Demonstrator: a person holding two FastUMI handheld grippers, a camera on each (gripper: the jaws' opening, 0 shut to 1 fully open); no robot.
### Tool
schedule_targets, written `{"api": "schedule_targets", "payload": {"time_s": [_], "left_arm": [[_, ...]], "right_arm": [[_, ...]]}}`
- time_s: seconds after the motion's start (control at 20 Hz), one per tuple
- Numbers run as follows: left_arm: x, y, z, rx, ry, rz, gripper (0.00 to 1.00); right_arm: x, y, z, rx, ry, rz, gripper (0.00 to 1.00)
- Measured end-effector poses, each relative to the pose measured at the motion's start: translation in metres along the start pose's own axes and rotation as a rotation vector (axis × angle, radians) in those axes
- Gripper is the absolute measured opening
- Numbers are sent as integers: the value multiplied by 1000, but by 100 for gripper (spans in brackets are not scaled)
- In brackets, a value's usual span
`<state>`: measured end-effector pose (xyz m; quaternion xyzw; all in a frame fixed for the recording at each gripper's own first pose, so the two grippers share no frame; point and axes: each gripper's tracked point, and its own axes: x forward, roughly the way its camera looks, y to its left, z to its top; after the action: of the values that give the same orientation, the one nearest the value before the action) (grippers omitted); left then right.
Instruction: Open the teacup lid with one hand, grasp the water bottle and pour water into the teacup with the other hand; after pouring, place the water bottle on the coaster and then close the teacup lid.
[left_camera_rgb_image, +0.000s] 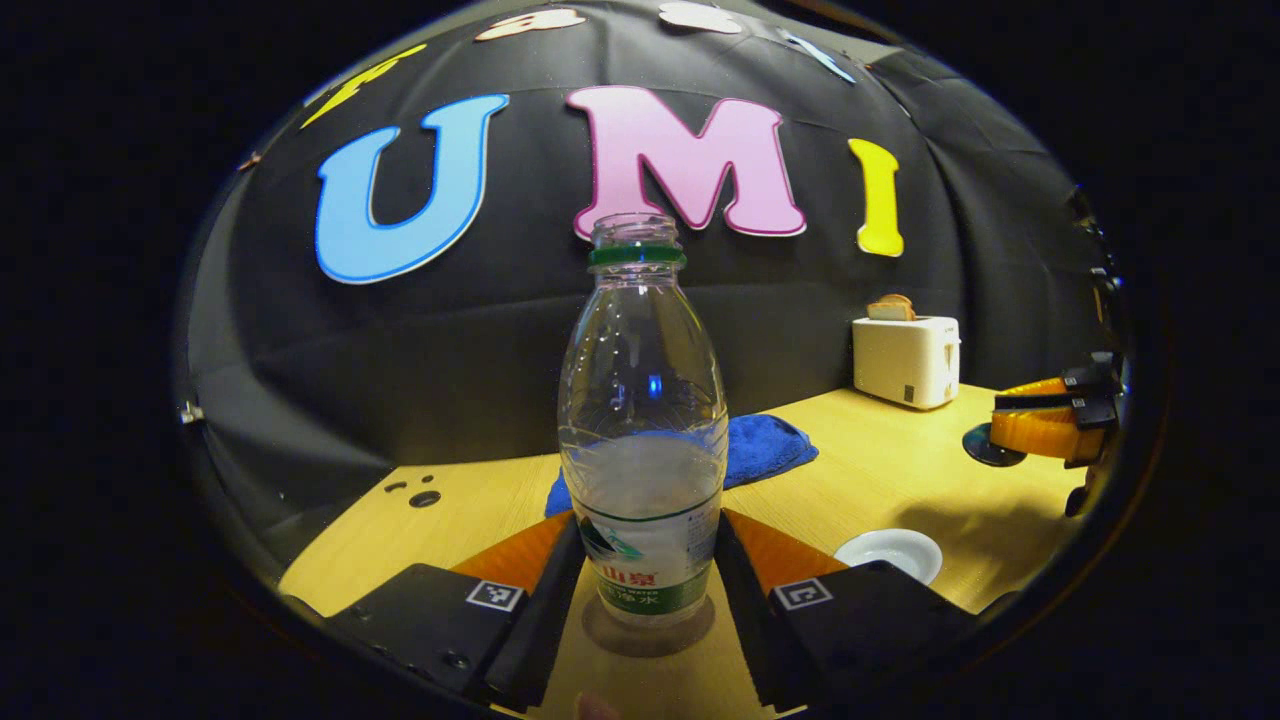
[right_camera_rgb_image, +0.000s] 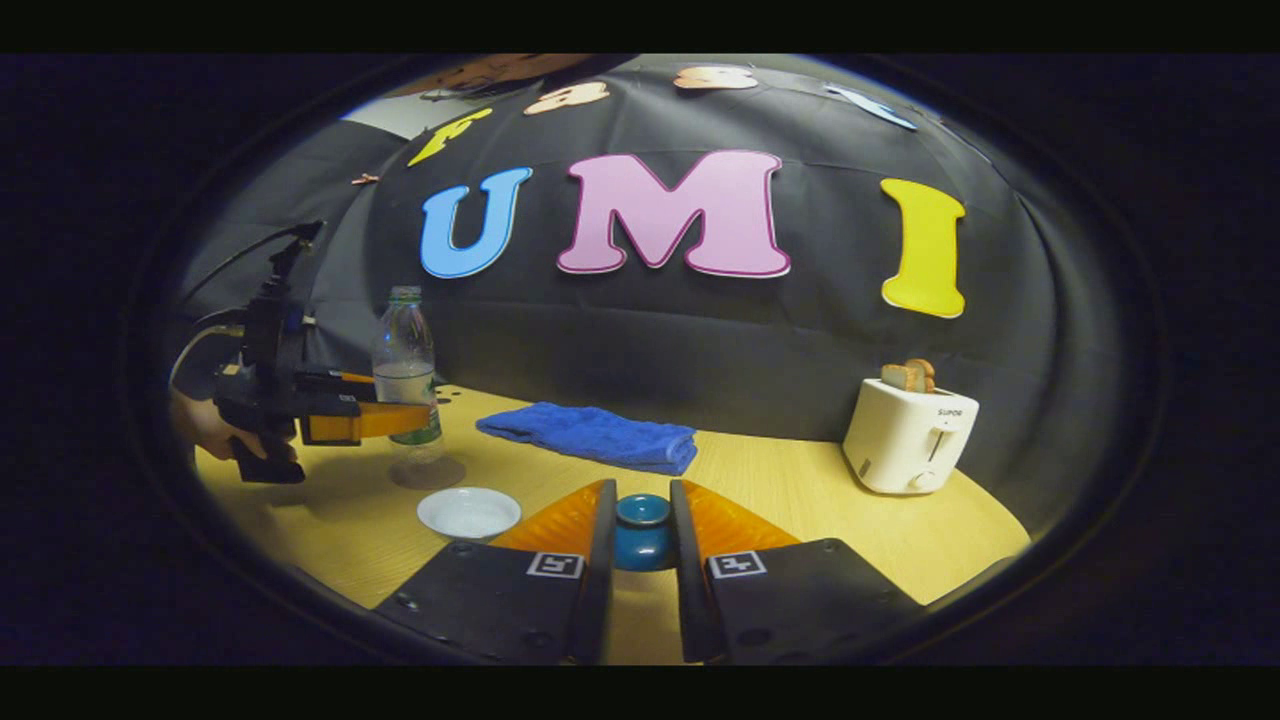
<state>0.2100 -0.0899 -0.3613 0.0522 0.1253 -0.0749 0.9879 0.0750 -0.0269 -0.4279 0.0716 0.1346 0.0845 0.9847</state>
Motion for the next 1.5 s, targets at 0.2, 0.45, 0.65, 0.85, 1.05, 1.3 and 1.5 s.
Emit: {"api": "schedule_targets", "payload": {"time_s": [0.2, 0.45, 0.65, 0.85, 1.05, 1.3, 1.5], "left_arm": [[4, 6, -12, -74, 6, 11, 78], [16, 11, -23, -82, 28, 22, 80], [17, 13, -31, -87, 49, 27, 82], [7, 16, -32, -93, 68, 40, 95], [-12, 24, -41, -115, 103, 54, 96], [-39, 23, -39, -81, 90, 44, 96], [-48, 14, -53, -77, 108, 7, 96]], "right_arm": [[1, 6, -2, 8, 9, 15, 30], [3, 16, 0, 16, 11, 31, 30], [5, 25, 2, 30, 9, 47, 34], [9, 41, 5, 46, 6, 79, 34], [15, 68, 6, 80, 14, 141, 31], [27, 103, -2, 98, 34, 201, 34], [36, 119, -10, 110, 51, 223, 26]]}}
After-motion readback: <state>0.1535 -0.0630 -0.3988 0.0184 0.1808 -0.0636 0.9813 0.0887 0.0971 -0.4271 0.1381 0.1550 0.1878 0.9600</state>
